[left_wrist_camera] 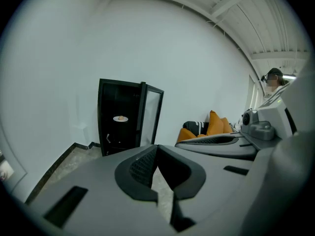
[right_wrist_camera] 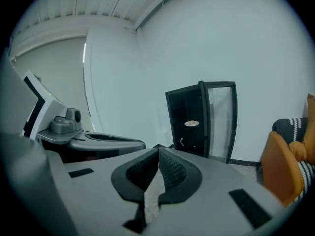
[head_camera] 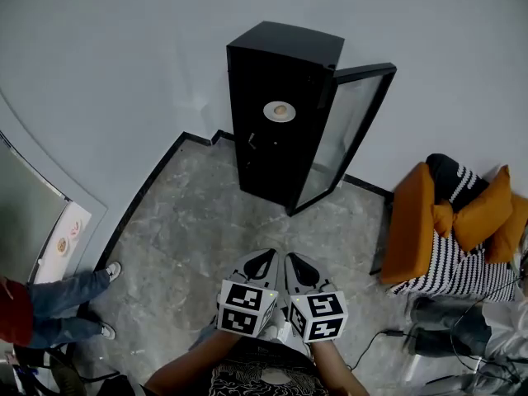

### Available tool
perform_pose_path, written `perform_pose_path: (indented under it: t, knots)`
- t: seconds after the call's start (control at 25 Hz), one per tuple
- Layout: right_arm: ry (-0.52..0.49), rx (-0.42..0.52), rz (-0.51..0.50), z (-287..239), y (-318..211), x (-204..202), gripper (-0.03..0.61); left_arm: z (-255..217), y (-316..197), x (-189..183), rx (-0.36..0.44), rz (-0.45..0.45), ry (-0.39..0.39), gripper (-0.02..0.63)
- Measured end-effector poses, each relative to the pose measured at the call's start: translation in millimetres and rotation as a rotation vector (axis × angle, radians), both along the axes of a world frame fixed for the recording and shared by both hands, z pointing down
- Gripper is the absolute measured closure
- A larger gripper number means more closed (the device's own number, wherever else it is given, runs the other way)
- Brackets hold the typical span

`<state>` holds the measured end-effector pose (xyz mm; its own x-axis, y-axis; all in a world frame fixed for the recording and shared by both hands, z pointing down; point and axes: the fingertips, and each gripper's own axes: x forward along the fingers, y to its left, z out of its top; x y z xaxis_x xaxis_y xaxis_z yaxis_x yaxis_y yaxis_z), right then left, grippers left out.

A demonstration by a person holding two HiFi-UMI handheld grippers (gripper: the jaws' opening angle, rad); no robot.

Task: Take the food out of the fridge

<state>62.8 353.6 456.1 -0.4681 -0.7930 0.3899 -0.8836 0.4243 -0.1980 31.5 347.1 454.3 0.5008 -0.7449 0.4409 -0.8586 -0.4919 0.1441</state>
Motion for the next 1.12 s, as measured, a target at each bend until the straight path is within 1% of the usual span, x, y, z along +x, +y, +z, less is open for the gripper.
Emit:
perform_pose_path:
  t: [0.4, 0.52, 0.72, 0.92, 1.12]
  knots:
    - [0.023, -0.027, 0.049, -1, -94, -20, 0.557, 1, -96, -18, -0.028, 0.057, 0.022, 0.599]
    - [0.03, -0.032, 0.07, -6, -124, -32, 0.557, -3, -124, -29, -0.035, 0.081, 0.028, 0.598]
    - [0.048, -0.044, 0.078, -13, -172, -56, 0.557, -8, -171, -48, -0.047, 0.11, 0.038, 0.6]
    - [0.056, -0.05, 0.087, -21, -205, -81, 0.557, -14, -206, -69, -0.046, 0.131, 0.056, 0.6]
    - [0.081, -0.047, 0.095, -16, -221, -94, 0.557, -10, -222, -84, -0.056, 0.134, 0.076, 0.6]
